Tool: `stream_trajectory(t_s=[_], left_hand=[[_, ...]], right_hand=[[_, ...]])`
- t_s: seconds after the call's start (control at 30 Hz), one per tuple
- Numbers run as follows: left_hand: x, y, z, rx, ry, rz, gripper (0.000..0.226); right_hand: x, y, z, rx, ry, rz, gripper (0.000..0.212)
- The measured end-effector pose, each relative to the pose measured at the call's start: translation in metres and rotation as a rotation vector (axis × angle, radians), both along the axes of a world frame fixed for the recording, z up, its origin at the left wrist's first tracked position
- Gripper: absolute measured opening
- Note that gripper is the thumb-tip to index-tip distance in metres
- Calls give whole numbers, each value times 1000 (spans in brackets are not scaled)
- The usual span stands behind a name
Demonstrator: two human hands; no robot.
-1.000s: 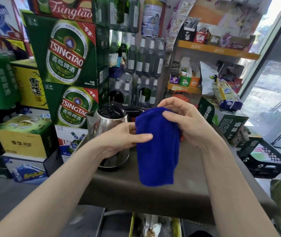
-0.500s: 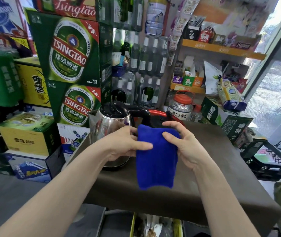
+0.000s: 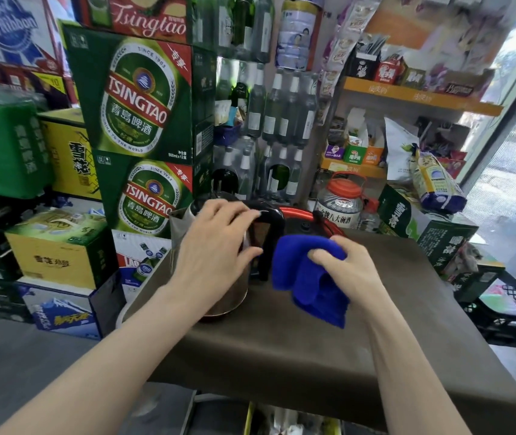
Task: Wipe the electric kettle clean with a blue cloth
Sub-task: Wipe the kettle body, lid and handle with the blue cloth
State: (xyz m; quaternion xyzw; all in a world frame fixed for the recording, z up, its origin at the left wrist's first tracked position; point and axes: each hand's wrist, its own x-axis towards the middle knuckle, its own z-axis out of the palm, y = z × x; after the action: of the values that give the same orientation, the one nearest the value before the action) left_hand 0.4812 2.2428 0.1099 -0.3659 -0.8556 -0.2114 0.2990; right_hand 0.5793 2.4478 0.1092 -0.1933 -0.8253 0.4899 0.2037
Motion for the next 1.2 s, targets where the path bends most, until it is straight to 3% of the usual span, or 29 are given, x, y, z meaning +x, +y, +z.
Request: stream_trajectory(t_s=[0.07,0.13,0.23,0.33,0.4,0.47,0.6,0.73,0.9,1.03,1.2], left_hand=[[-15,-4,5,-113,33,75,83],[-25,-4,8,-197,16,111,93],[-32,-4,9,-227,15,101,88],[-34,-6,7,-210,3,75,83],[-34,-7,7,-218,-1,63,84],[-36,-6,7,-218,-26,43,86],[-37,-7,7,-196,-73,-6,85],[-40,-10,8,-233,-96,-45,77],[-47,-22,10,-272,-69,-120,62],[-55,-39,5,-269,9,-110,59],[-37,-34,-12,54,-96,-70,13]], right_hand=[[-16,-13,8,250,199,-183,14],[-39,-35,15,433,349,-148,17],[-74,-63,2,720,361,10,45],[-88,-69,-24,873,375,-68,47],[-89,-58,-38,792,379,-175,44],[-87,-40,-47,557,282,-231,39],[-85,-8,-46,40,-43,-80,23],[-105,1,-21,-249,119,12,36],[-98,-2,-5,-273,110,148,38],[-52,-32,-28,-175,253,161,29],[-19,-74,-50,-20,282,294,25]])
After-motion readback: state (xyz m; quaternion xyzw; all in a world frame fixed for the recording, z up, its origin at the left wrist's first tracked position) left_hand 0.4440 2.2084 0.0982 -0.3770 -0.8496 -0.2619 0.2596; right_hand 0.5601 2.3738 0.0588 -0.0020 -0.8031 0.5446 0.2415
